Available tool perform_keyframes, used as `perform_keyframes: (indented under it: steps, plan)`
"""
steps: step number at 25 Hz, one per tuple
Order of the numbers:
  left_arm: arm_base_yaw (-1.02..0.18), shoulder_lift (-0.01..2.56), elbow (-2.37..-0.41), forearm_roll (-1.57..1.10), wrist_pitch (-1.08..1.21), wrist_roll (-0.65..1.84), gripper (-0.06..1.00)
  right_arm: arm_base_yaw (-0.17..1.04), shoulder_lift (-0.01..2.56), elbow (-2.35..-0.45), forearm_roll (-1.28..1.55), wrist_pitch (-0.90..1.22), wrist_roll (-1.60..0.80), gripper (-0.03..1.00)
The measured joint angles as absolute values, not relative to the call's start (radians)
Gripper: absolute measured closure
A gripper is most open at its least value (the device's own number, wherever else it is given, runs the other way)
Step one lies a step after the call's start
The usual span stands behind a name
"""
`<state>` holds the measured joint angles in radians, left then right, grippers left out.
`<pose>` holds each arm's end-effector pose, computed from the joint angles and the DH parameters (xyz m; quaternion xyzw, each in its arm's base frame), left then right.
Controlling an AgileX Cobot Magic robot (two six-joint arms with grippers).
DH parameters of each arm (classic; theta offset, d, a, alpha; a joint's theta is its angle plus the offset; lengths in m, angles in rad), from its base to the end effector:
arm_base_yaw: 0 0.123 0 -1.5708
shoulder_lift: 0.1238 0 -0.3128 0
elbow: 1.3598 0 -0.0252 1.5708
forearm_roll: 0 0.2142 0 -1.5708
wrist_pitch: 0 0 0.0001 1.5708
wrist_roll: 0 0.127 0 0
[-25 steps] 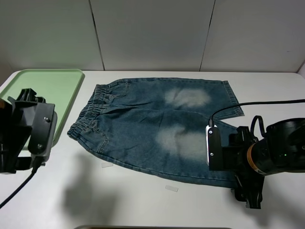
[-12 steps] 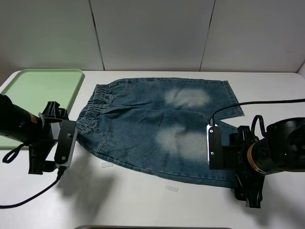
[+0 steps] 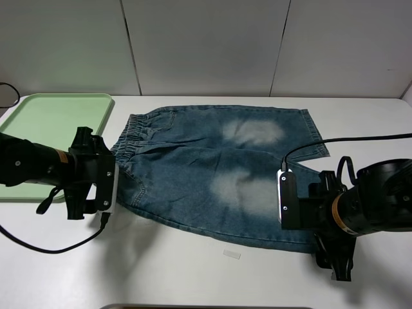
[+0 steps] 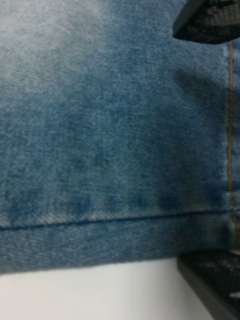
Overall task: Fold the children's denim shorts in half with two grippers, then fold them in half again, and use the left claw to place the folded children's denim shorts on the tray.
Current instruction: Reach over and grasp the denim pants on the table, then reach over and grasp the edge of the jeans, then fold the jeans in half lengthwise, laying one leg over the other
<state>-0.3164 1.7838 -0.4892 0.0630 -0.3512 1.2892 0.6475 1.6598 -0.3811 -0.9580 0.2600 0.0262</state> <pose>0.2711 -0.0916 0.1309 0.6954 0.6278 0.1636 0.3089 0.1731 0.0973 0.1181 -0.6874 0.7097 -0.1192 0.0978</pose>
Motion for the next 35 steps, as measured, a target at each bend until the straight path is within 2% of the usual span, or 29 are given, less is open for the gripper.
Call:
perform_keyframes:
  steps: [6, 8, 12, 14, 16, 20, 27, 30, 33, 35]
  plan:
    - [-0.310, 1.817, -0.493, 0.063, -0.394, 1.289, 0.15, 0.647, 1.672, -0.393, -0.966, 0.260, 0.025, 0.37]
    - [-0.300, 1.829, -0.494, 0.063, -0.412, 1.289, 0.20, 0.647, 1.677, -0.393, -0.969, 0.255, 0.025, 0.44]
    - [-0.293, 1.844, -0.494, 0.028, -0.444, 1.288, 0.27, 0.647, 1.692, -0.391, -0.973, 0.246, 0.026, 0.68]
    - [-0.292, 1.847, -0.494, 0.000, -0.452, 1.288, 0.34, 0.647, 1.698, -0.389, -0.976, 0.245, 0.026, 0.79]
    - [-0.292, 1.851, -0.494, -0.026, -0.449, 1.288, 0.42, 0.647, 1.702, -0.389, -0.980, 0.245, 0.026, 0.85]
    - [-0.292, 1.858, -0.494, -0.033, -0.431, 1.289, 0.57, 0.647, 1.703, -0.389, -0.984, 0.248, 0.028, 0.89]
    - [-0.292, 1.873, -0.498, -0.033, -0.427, 1.289, 0.62, 0.647, 1.703, -0.389, -0.984, 0.252, 0.029, 0.89]
    - [-0.292, 1.906, -0.516, -0.034, -0.437, 1.283, 0.71, 0.647, 1.703, -0.389, -0.985, 0.254, 0.030, 0.89]
    - [-0.295, 1.929, -0.534, -0.034, -0.450, 1.249, 0.85, 0.647, 1.703, -0.389, -0.986, 0.255, 0.030, 0.94]
    - [-0.305, 1.933, -0.537, -0.038, -0.453, 1.235, 0.88, 0.647, 1.703, -0.389, -0.986, 0.257, 0.030, 0.99]
